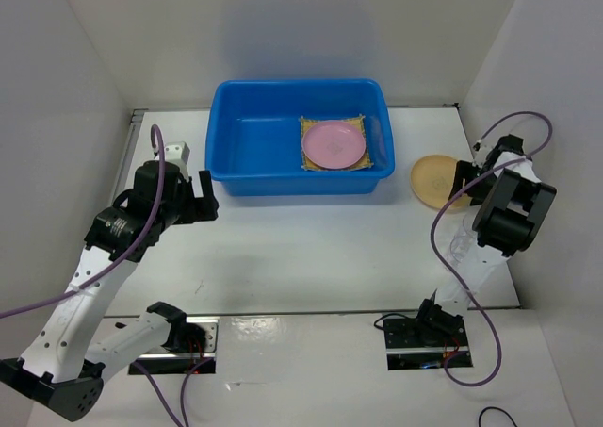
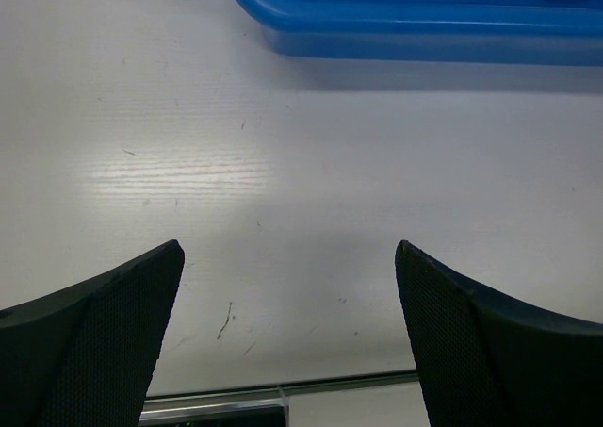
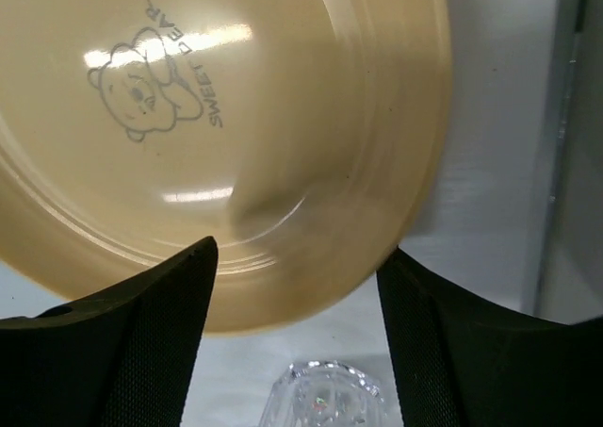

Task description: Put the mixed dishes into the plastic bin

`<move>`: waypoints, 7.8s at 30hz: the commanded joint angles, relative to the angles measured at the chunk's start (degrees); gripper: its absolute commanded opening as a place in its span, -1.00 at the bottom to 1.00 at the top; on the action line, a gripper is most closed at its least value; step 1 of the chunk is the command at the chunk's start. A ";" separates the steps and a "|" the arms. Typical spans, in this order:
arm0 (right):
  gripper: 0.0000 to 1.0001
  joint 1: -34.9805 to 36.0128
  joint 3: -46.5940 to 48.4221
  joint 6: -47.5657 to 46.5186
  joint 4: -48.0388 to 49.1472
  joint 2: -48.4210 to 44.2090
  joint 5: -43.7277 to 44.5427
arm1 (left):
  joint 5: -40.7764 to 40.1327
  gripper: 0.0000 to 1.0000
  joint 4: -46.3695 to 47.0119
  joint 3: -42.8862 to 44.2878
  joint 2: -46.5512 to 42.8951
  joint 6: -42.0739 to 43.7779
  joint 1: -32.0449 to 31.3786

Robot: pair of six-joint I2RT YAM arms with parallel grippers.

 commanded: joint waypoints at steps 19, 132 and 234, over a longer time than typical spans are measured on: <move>-1.00 -0.32 14.34 4.33 -3.90 -13.20 -0.08 | -1.16 1.00 1.79 -1.35 -2.48 0.23 0.32; 0.60 6.79 -16.21 -12.98 -11.64 -26.31 12.23 | -2.21 1.00 2.93 -3.64 -9.25 -0.12 -1.88; 0.98 49.04 31.57 -2.41 -36.07 -30.21 48.99 | -6.96 1.00 5.04 -5.75 -14.44 -1.18 -3.46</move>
